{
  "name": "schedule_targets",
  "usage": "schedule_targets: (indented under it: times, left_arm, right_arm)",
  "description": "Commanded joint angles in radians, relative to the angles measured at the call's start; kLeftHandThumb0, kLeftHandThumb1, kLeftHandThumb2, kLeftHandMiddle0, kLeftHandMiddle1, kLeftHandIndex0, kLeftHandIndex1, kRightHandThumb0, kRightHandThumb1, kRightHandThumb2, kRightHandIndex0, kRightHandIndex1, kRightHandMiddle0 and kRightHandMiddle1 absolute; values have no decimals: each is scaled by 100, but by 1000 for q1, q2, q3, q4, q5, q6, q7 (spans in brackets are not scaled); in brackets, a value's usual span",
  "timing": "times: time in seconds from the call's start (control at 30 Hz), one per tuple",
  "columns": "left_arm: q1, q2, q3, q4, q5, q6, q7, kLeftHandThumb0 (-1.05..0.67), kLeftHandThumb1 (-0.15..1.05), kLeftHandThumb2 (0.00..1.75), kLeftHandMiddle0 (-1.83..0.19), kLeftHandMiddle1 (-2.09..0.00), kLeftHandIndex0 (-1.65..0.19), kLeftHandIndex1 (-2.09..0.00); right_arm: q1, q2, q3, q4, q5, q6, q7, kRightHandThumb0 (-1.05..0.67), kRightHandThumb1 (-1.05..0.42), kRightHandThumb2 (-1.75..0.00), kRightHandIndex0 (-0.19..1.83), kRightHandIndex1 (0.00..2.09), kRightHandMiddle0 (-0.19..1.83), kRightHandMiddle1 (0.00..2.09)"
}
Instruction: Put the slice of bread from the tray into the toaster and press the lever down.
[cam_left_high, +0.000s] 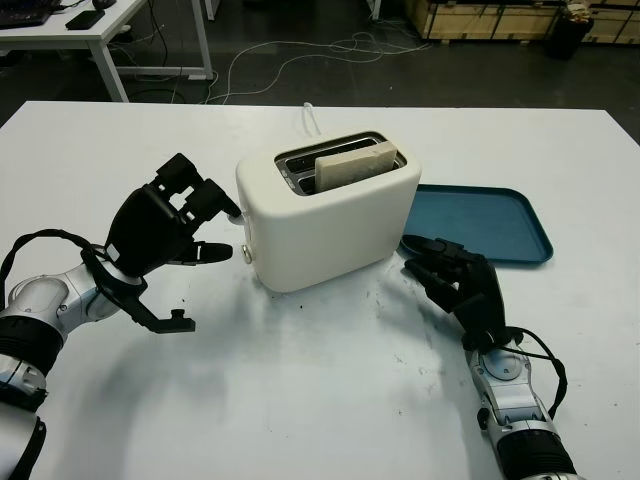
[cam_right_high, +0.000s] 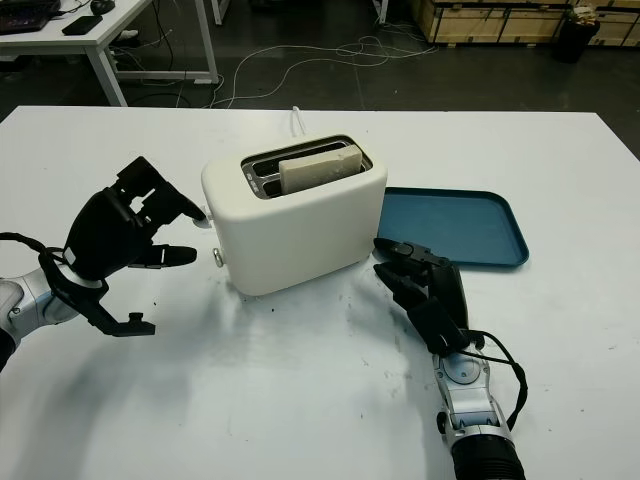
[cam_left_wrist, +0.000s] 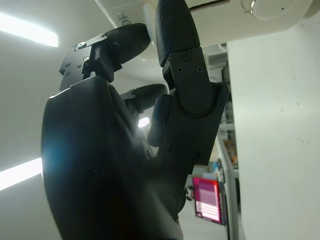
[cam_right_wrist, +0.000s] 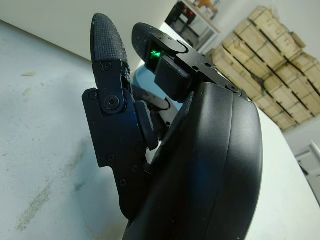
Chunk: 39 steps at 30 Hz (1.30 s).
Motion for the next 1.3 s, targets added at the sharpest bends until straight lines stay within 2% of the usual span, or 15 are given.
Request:
schedule_targets:
  times: [0.0, 0.1, 0.27, 0.53, 0.8, 1.27]
  left_arm:
    - [-31, 6, -22, 10, 25, -5, 54, -70, 92, 66, 0, -175, 0, -135]
    - [-49, -6, -45, 40, 59, 21, 138, -68, 92, 63, 0, -175, 0, -129]
    - [-73, -14, -86, 78, 84, 65, 202, -67, 92, 65, 0, -175, 0, -122]
    - [-80, -9, -109, 97, 58, 65, 182, -66, 92, 66, 0, -175, 0, -126]
    - [-81, -3, -112, 96, 30, 46, 116, -69, 92, 64, 0, -175, 0, -131]
    - [-89, -10, -129, 102, 40, 63, 103, -69, 92, 64, 0, -175, 0, -141]
  right_arm:
    - [2, 6, 1, 0, 13, -11, -1, -73, -92, -18, 71, 75, 96, 1]
    - [8, 6, 1, -8, 15, -4, 1, -73, -92, -17, 72, 75, 96, 1]
    - [14, 2, 1, -7, 11, -15, 0, -73, -92, -18, 71, 74, 96, 1]
    - [15, 2, -1, -5, 15, -18, 1, -73, -92, -19, 71, 72, 96, 0]
    - [19, 2, -5, -16, 22, -6, 5, -74, -92, -19, 72, 70, 96, 0]
    - [9, -2, -6, -14, 26, -5, 10, -73, -92, -18, 72, 72, 97, 1]
